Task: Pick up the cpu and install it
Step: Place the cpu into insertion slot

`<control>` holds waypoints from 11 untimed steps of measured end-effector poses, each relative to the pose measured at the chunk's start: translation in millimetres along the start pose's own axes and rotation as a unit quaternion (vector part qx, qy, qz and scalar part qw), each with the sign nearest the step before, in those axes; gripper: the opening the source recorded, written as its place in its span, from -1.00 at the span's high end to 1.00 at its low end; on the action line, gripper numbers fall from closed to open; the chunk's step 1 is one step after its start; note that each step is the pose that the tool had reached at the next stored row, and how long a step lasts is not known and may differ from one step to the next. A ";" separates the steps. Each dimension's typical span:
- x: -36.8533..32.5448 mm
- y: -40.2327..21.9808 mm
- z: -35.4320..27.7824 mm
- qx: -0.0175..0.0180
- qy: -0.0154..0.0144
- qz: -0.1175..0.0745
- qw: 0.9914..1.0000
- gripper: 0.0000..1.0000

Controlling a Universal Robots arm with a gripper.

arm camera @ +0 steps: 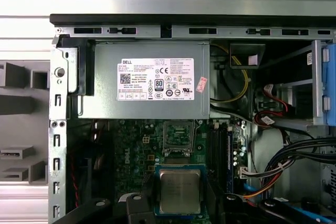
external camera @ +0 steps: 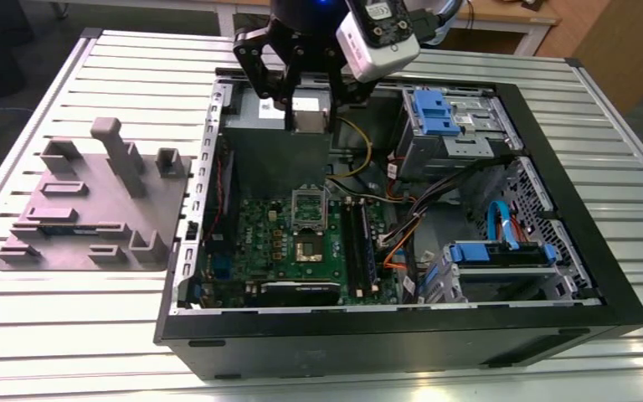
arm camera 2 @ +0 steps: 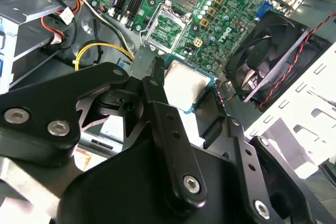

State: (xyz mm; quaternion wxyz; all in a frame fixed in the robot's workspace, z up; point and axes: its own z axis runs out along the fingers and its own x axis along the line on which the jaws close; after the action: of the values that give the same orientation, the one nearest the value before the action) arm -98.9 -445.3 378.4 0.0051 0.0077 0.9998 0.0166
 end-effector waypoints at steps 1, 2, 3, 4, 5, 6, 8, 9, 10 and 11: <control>0.0 -0.8 1.4 0.000 0.000 0.000 1.000 0.06; 0.1 -1.7 3.1 0.000 0.000 0.000 1.000 0.06; 0.1 -2.7 4.9 0.000 0.000 0.000 1.000 0.06; 0.1 -4.2 6.6 0.000 0.000 0.000 1.000 0.06; 0.1 -7.0 8.4 0.000 0.000 0.000 1.000 0.06; 0.1 -8.8 10.3 0.000 0.000 0.000 1.000 0.06; 0.0 -11.4 13.8 0.000 0.000 0.000 1.000 0.06; 0.1 -12.2 15.6 0.000 0.000 0.000 1.000 0.06; 0.1 -12.5 17.5 0.000 0.000 0.000 1.000 0.06; -0.1 -12.9 19.4 0.000 0.000 0.000 1.000 0.06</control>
State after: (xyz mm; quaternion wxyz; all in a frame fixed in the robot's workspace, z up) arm -98.8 -457.5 358.6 0.0052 0.0080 0.9998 0.0166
